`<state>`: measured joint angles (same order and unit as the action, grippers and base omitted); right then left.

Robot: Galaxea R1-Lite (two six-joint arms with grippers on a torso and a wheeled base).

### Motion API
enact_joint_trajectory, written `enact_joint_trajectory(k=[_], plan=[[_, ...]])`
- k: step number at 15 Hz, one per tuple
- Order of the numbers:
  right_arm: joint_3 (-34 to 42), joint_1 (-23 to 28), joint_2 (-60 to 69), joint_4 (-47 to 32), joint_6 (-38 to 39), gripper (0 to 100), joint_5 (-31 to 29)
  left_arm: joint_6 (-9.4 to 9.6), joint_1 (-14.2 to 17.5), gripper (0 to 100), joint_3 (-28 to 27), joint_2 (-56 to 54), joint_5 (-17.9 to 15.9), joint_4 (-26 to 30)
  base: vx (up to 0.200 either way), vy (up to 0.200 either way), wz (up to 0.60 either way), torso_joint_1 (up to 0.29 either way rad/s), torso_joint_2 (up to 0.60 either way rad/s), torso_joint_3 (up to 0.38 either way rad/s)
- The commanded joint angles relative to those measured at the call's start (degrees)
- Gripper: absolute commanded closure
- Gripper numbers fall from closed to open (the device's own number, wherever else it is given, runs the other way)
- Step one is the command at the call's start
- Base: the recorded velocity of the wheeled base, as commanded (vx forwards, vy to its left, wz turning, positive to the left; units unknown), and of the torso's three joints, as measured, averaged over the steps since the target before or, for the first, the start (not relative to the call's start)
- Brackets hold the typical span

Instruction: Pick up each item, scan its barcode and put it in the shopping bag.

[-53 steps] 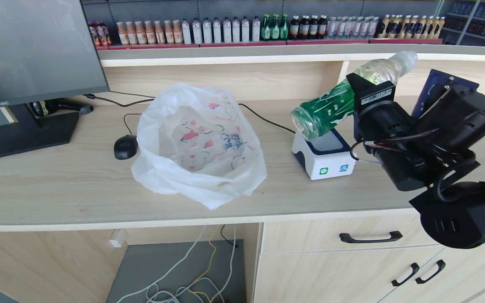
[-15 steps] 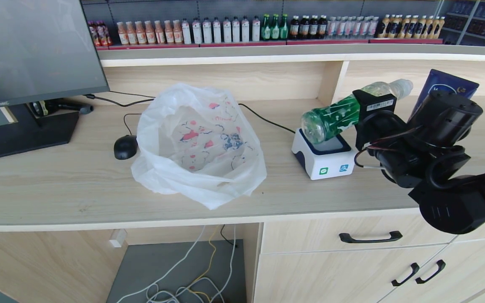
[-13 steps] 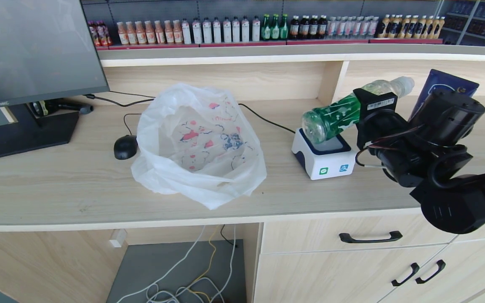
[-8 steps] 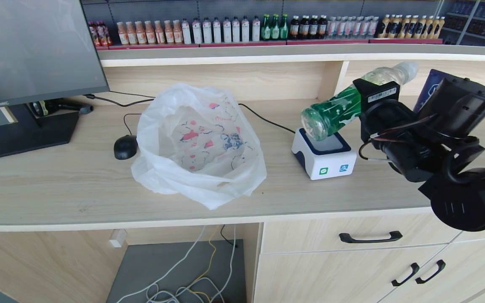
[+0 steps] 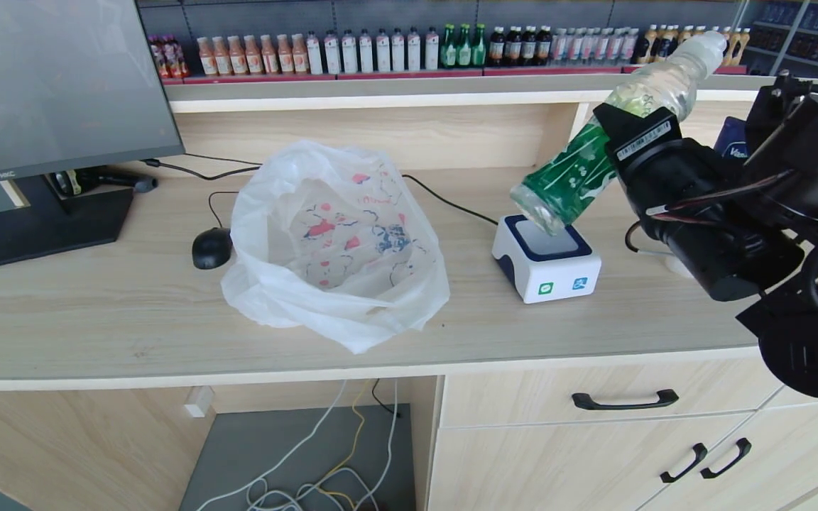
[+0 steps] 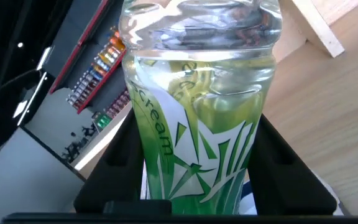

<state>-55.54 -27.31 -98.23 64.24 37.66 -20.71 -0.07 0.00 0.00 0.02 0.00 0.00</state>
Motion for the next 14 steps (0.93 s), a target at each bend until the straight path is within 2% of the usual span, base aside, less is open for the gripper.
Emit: enact_joint_trajectory(k=[1, 2, 3, 6, 9, 12, 14], plan=[[0.2, 0.1, 1.4, 1.1, -5.5, 100, 0.0, -0.01, 0.0, 0, 0.0, 0.0, 0.0, 0.0, 0.000, 0.000, 0.00, 0.000, 0.00, 0.000], [0.2, 0.1, 1.4, 2.4, -7.7, 100, 0.0, -0.01, 0.0, 0, 0.0, 0.0, 0.0, 0.0, 0.000, 0.000, 0.00, 0.000, 0.00, 0.000], [1.4, 0.1, 1.1, 7.7, -13.4, 100, 0.1, -0.01, 0.0, 0, 0.0, 0.0, 0.0, 0.0, 0.000, 0.000, 0.00, 0.000, 0.00, 0.000], [7.6, 0.2, 1.0, 16.6, -23.9, 100, 0.1, -0.01, 0.0, 0, 0.0, 0.0, 0.0, 0.0, 0.000, 0.000, 0.00, 0.000, 0.00, 0.000], [11.6, 0.2, 0.9, 21.5, -34.1, 100, 0.3, 0.16, -0.1, 0, 0.0, 0.0, 0.0, 0.0, 0.000, 0.000, 0.00, 0.000, 0.00, 0.000], [14.4, 0.2, 1.8, 24.3, -39.3, 100, 0.3, 0.16, -0.1, 0, 0.0, 0.0, 0.0, 0.0, 0.000, 0.000, 0.00, 0.000, 0.00, 0.000], [16.3, 0.2, 2.2, 25.4, -39.4, 100, 0.8, 0.25, -0.1, 0, 0.0, 0.0, 0.0, 0.0, 0.000, 0.000, 0.00, 0.000, 0.00, 0.000]])
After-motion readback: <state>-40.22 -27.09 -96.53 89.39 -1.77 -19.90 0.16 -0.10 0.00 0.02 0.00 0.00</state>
